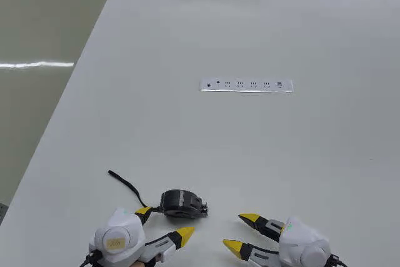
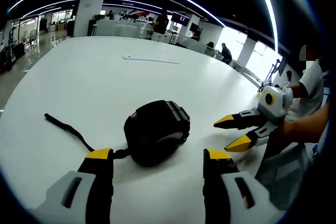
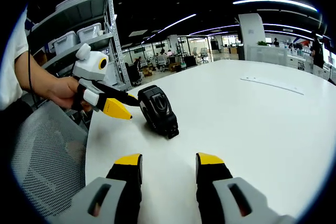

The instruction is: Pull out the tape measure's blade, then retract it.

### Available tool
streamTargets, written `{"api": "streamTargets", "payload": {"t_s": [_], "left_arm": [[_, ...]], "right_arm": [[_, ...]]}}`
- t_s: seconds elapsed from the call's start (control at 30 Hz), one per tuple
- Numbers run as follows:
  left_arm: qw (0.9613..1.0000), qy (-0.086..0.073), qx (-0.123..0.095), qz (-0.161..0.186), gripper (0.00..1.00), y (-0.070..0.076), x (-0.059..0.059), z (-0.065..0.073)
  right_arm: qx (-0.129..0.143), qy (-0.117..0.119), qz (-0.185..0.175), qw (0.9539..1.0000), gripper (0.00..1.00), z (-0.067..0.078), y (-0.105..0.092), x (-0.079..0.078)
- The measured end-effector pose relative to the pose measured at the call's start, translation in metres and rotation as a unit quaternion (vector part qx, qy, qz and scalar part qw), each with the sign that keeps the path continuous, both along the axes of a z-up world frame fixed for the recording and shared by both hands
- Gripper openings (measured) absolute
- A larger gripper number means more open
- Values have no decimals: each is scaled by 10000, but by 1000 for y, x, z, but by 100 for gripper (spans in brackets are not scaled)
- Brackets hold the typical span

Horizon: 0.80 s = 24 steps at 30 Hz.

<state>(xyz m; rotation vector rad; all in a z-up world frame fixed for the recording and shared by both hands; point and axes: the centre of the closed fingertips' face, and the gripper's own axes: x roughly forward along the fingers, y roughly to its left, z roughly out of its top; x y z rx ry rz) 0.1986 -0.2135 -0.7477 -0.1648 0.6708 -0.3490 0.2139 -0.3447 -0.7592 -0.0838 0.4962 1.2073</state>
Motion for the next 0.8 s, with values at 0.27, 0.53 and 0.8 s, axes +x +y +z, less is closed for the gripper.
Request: {"api": "streamTargets", "payload": {"t_s": [0.27,0.53,0.8], "left_arm": [[9998,-45,7,-189,68,4,-9,8],[9992,-38,124,-387,67,10,-24,10],[9991,-127,174,-360,67,22,-31,16]], "right_arm": [[-30,-50,-46,10000,41,3,-6,-1],[-47,-98,-122,9999,42,10,-16,-3],[-90,-115,-153,9998,43,13,-24,-6]]}}
